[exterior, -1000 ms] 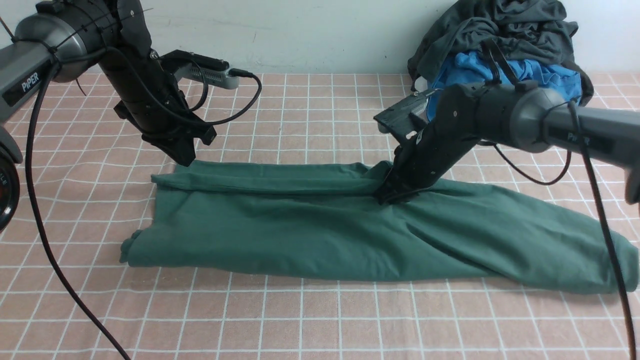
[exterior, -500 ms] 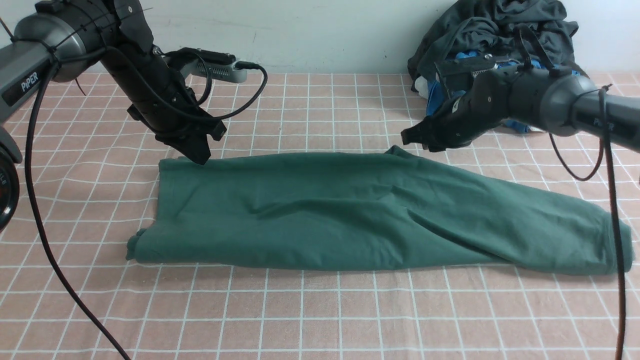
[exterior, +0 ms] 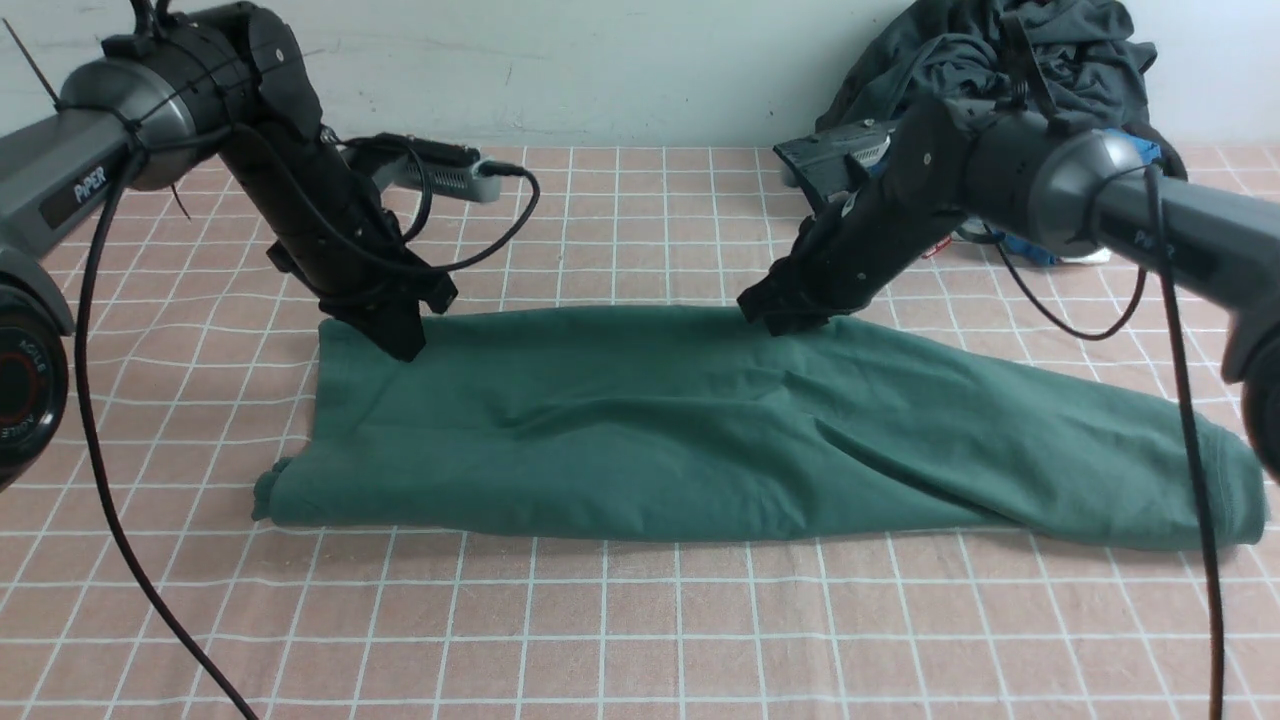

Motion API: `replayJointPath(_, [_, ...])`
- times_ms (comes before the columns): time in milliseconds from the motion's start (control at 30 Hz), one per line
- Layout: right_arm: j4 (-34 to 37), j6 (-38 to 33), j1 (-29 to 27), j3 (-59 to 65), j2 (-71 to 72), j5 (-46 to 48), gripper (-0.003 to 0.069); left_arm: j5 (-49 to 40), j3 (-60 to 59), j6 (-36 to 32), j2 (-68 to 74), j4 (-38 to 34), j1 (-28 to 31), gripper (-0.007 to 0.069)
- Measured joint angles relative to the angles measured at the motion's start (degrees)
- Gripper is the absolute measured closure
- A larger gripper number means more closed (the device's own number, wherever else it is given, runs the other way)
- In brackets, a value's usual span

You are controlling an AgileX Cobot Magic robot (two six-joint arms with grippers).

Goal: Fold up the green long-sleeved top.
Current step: Use both arms to drag the lower edge of the fabric forward and fold it over the upper edge, then use the right arm to clamp the right edge of the fabric

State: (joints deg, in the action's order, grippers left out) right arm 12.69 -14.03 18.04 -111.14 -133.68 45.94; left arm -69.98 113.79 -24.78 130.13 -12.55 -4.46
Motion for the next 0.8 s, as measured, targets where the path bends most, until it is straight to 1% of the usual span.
replayJointPath(67, [-1.0, 1.1, -0.2, 0.0, -1.1, -1.8, 0.0519, 0.2, -0.1, 0.8, 0.8, 1.6, 0.0, 0.0628])
replayJointPath(100, [-2.8, 4.0, -0.5, 0.0, -2.6, -3.1, 0.0519, 0.3, -0.1, 2.3, 2.2, 3.9, 0.0, 0.0628])
replayJointPath(167, [-4.6, 7.9, -0.9, -0.1, -2.9, -4.1, 0.0519, 0.3, -0.1, 3.5, 3.1, 5.7, 0.0, 0.0628])
replayJointPath(267, [-8.8, 13.4, -1.9, -1.2, -2.9, -2.2, 0.0519, 0.3, -0.1, 4.9, 3.4, 7.8, 0.0, 0.0628])
replayJointPath(333, [-10.6, 14.6, -2.7, -2.5, -2.3, 0.7, 0.0519, 0.3, -0.1, 5.1, 3.0, 7.9, 0.0, 0.0628])
replayJointPath(433, [-13.3, 14.0, -3.8, -4.8, 0.0, 5.5, 0.0519, 0.2, -0.1, 5.2, 0.9, 6.9, -0.2, 0.0628])
replayJointPath(600, [-14.9, 9.2, -4.5, -6.4, 9.4, 11.6, 0.0519, 0.1, -2.7, 5.2, -7.2, 3.3, -2.7, 0.0628])
replayJointPath(633, [-15.1, 8.4, -4.5, -6.4, 11.1, 13.1, 0.0519, 0.1, -4.1, 5.1, -8.8, 2.8, -3.5, 0.0628])
replayJointPath(667, [-15.1, 6.8, -4.5, -6.1, 14.3, 16.8, 0.0519, 0.1, -7.2, 4.9, -11.8, 2.4, -5.6, 0.0627])
replayJointPath(700, [-15.1, 6.6, -4.5, -5.9, 15.0, 17.2, 0.0519, 0.1, -7.6, 4.9, -12.1, 2.3, -5.6, 0.0627])
replayJointPath(733, [-14.4, 5.4, -4.5, -4.1, 17.6, 20.4, 0.0519, 0.1, -11.8, 4.9, -14.1, 2.3, -7.6, 0.0627])
replayJointPath(800, [-13.4, 4.4, -4.5, -0.6, 20.1, 22.7, 0.0519, 0.1, -16.1, 4.9, -15.2, 2.3, -8.6, 0.0627])
